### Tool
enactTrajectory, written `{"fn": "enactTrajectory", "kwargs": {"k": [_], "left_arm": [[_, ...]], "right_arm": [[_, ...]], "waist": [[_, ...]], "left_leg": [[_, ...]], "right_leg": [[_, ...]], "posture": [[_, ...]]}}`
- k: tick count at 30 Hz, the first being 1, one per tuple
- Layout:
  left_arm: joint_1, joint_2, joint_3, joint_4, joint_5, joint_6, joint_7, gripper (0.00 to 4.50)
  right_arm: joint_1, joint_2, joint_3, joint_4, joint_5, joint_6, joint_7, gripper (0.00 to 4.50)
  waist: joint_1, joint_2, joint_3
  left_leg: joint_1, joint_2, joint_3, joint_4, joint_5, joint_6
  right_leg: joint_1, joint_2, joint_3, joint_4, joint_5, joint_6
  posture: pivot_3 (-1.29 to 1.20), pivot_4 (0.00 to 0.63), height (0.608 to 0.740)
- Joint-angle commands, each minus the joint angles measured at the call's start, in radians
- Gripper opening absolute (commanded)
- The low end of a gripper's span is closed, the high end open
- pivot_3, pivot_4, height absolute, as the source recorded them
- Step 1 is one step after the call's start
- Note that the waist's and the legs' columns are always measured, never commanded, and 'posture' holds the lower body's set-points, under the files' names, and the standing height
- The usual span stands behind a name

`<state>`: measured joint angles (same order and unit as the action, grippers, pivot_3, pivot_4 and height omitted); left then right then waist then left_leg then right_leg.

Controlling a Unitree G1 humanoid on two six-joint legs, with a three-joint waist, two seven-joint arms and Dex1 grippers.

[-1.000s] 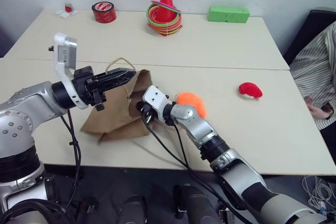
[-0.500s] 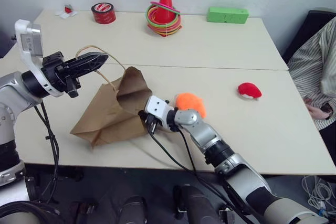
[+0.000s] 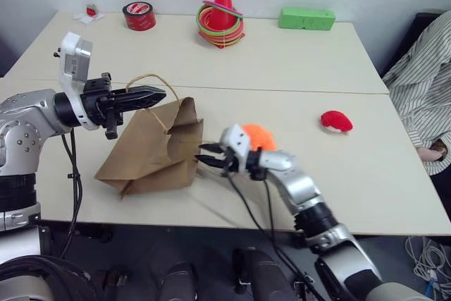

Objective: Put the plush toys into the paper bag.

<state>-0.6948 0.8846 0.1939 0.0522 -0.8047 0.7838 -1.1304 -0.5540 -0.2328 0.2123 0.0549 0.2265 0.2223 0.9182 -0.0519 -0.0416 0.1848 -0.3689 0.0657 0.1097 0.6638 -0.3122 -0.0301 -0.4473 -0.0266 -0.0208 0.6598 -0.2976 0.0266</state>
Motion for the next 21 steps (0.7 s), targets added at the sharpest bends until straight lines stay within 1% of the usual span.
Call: {"fn": "enactTrajectory", "kwargs": {"k": [1,3,4,5,7,10,12,16,19,21], "left_arm": [[-0.026,0.014,0.011,-0.011,0.008,-0.015,-0.029,0.0],[-0.03,0.017,0.01,-0.006,0.012,-0.014,-0.042,0.0],[-0.032,0.02,0.007,-0.004,0.015,-0.014,-0.05,0.0],[-0.034,0.023,0.004,-0.002,0.018,-0.013,-0.06,0.0],[-0.04,0.023,0.001,0.002,0.023,-0.011,-0.071,0.0],[-0.054,0.019,-0.014,0.011,0.036,-0.01,-0.089,0.0],[-0.064,0.015,-0.026,0.018,0.045,-0.011,-0.1,0.0],[-0.081,0.013,-0.05,0.035,0.067,-0.014,-0.125,0.0],[-0.089,0.012,-0.063,0.04,0.081,-0.016,-0.137,0.0],[-0.095,0.012,-0.067,0.044,0.087,-0.014,-0.143,0.0]], "right_arm": [[0.044,-0.083,-0.099,-0.173,0.127,0.092,0.039,2.99],[0.057,-0.171,-0.149,-0.211,0.132,0.157,0.025,3.76],[0.056,-0.212,-0.163,-0.215,0.115,0.177,0.011,4.06],[0.054,-0.246,-0.171,-0.215,0.105,0.208,-0.004,4.48],[0.048,-0.289,-0.164,-0.213,0.094,0.263,-0.025,4.48],[0.042,-0.333,-0.101,-0.186,0.042,0.348,-0.051,4.48],[0.033,-0.321,-0.058,-0.151,0.017,0.375,-0.063,4.48],[-0.011,-0.247,-0.027,-0.061,0.017,0.379,-0.071,4.48],[-0.049,-0.215,-0.019,0.029,-0.005,0.323,-0.065,3.86],[-0.069,-0.21,-0.025,0.057,-0.007,0.294,-0.053,3.17]], "waist": [[0.001,0.0,0.0],[0.0,0.001,0.0],[0.0,0.001,0.001],[0.0,0.001,0.001],[-0.001,0.001,0.001],[-0.002,0.001,0.001],[-0.002,0.001,0.001],[-0.004,0.001,0.001],[-0.002,0.001,0.001],[-0.002,0.001,0.001]], "left_leg": [[0.0,0.0,0.0,0.0,0.0,0.0],[0.0,0.0,0.0,0.0,0.0,0.0],[0.0,0.0,0.001,0.0,0.0,0.0],[0.001,0.0,0.001,0.0,0.0,0.0],[0.001,0.0,0.001,0.0,0.0,0.0],[0.001,0.0,0.001,0.0,0.0,0.0],[0.001,0.0,0.002,0.0,0.0,0.0],[0.001,0.0,0.003,0.0,0.0,0.0],[0.001,0.0,0.003,0.0,0.0,0.0],[0.001,0.0,0.003,0.0,0.0,0.0]], "right_leg": [[0.0,0.0,0.0,-0.001,0.0,0.0],[0.0,0.0,0.0,-0.001,0.0,0.0],[0.0,0.0,0.0,-0.001,0.0,0.0],[0.0,0.0,0.001,-0.001,0.0,0.0],[0.0,0.0,0.001,-0.001,0.0,0.0],[0.0,0.001,0.001,-0.001,0.0,0.0],[-0.001,0.001,0.002,-0.001,0.0,0.0],[-0.001,0.001,0.002,0.0,0.0,0.0],[-0.001,0.002,0.003,0.0,0.0,0.0],[-0.001,0.001,0.003,0.0,0.0,0.0]], "posture": [[0.0,0.15,0.74],[0.0,0.15,0.74],[0.0,0.15,0.74],[0.0,0.15,0.74],[0.0,0.15,0.74],[0.0,0.15,0.74],[0.0,0.15,0.74],[0.0,0.15,0.74],[0.0,0.15,0.74],[0.0,0.15,0.74]]}}
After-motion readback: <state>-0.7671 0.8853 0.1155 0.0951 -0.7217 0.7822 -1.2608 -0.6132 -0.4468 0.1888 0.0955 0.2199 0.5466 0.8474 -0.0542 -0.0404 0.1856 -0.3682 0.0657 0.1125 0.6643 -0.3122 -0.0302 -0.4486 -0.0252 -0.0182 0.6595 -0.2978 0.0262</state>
